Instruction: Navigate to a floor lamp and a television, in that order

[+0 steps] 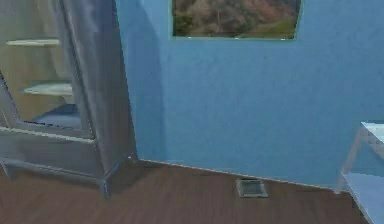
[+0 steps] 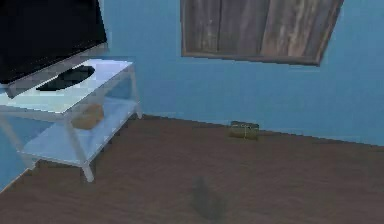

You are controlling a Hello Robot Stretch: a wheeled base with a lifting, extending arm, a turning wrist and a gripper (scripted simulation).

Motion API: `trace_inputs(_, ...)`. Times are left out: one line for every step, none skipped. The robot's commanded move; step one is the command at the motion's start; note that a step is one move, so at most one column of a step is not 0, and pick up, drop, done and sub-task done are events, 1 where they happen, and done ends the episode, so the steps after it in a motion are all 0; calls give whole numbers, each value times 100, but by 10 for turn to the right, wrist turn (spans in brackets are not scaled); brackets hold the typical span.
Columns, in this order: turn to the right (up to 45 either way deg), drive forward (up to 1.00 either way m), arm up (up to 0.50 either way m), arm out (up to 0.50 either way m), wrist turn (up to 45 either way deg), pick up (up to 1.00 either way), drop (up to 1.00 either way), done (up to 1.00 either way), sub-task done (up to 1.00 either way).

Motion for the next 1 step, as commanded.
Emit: trace_inputs(-420, 0, 0, 0, 0, 0, 0, 0, 0)
